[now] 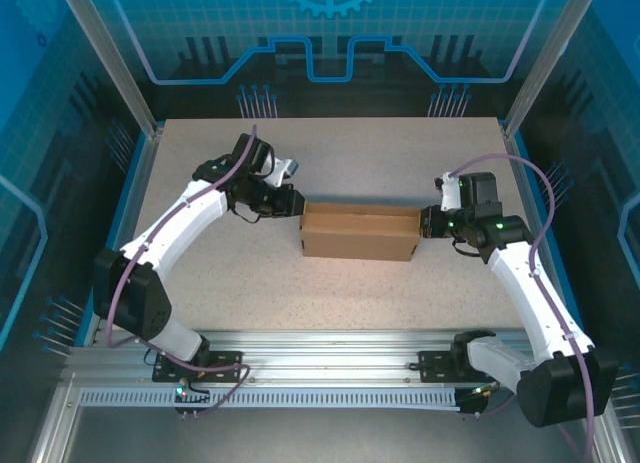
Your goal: Fold the paper box
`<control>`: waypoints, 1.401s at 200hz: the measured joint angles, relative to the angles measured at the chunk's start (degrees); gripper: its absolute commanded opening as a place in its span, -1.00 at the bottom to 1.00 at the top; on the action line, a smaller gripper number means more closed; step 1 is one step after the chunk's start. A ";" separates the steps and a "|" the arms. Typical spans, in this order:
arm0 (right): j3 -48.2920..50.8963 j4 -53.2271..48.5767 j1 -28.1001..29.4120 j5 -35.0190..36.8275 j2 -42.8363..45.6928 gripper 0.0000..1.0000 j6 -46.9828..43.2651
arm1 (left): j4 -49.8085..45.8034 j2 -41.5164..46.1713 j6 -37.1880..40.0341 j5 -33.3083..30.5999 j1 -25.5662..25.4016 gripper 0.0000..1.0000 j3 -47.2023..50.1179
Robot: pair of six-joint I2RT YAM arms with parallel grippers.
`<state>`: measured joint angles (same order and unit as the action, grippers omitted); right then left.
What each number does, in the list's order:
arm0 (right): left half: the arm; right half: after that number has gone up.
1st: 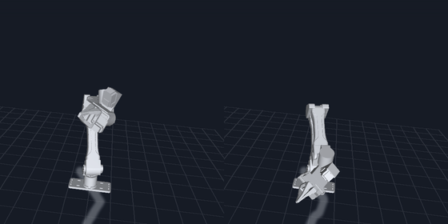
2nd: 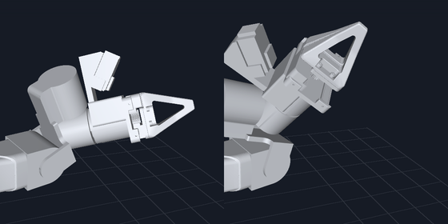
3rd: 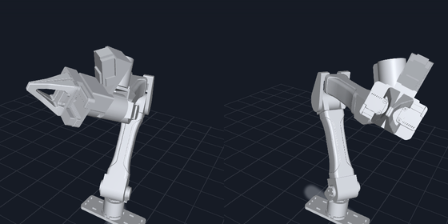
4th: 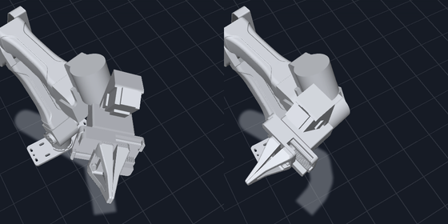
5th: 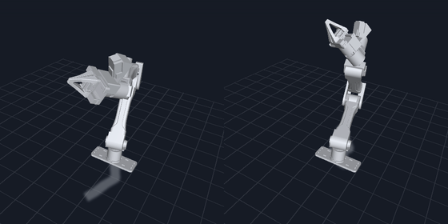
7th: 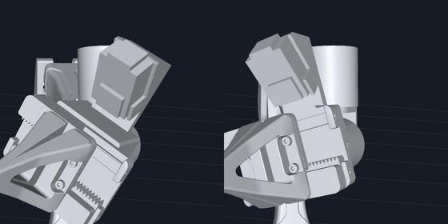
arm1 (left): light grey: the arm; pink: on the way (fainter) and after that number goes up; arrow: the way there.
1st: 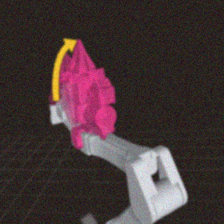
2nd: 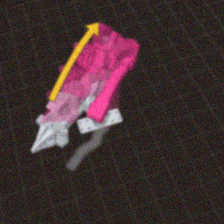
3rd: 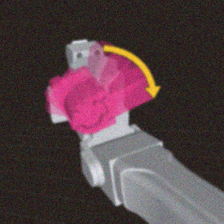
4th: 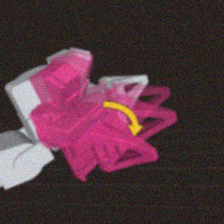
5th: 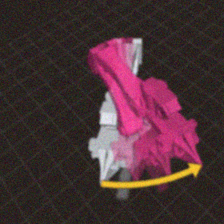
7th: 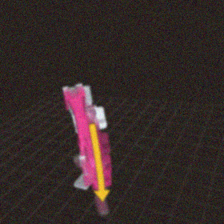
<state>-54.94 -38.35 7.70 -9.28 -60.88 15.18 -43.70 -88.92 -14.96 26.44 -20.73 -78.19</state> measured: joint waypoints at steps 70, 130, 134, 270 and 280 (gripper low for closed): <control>0.24 0.20 0.68 0.15 0.24 -0.87 0.00 | -1.05 0.33 0.55 -2.75 -0.50 -0.61 0.04; 2.34 1.14 1.49 0.44 2.01 -0.95 0.66 | -0.11 2.10 0.44 -2.91 -1.03 -0.61 3.08; 2.56 1.31 1.60 0.52 2.19 -0.94 0.70 | 0.02 2.23 0.39 -2.91 -1.09 -0.61 3.34; 3.61 -3.76 4.61 3.50 6.51 -0.19 3.50 | 0.13 3.21 -0.37 -3.13 -1.57 0.00 5.75; 2.56 -4.28 4.61 3.52 6.91 -0.18 3.41 | -0.46 3.28 -0.50 -3.19 -1.57 0.06 5.18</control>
<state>-52.38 -42.63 12.32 -5.76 -53.98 18.59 -44.16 -85.65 -15.46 23.24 -22.31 -73.01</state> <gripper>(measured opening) 0.402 0.494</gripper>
